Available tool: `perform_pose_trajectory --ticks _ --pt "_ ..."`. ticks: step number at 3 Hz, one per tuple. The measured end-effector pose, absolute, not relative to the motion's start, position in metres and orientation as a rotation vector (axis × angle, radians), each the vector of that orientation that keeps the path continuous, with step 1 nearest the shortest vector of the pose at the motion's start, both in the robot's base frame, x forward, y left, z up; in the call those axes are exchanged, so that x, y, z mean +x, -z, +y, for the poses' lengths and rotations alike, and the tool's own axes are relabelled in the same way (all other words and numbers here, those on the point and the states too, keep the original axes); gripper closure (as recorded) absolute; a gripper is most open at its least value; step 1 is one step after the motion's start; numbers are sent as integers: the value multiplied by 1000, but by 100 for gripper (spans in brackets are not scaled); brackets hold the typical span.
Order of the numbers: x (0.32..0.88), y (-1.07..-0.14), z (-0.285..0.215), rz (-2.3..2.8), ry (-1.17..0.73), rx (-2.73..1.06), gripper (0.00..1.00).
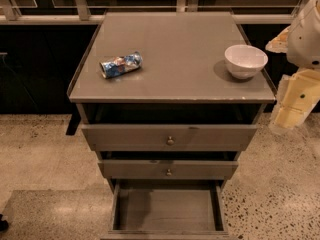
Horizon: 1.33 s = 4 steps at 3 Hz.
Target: Place redbull can into bottom drawer
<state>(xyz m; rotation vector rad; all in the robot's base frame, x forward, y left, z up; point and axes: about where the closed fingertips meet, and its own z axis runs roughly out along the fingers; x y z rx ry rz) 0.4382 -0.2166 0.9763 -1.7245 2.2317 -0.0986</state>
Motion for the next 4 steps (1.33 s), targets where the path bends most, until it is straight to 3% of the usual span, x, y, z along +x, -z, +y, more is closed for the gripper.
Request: perform_pose_trajectory --ticks 2,4 --pt "447 -977 -216 2199 69 -1730 0" --pt "567 -960 -167 1937 -193 -1795 0"
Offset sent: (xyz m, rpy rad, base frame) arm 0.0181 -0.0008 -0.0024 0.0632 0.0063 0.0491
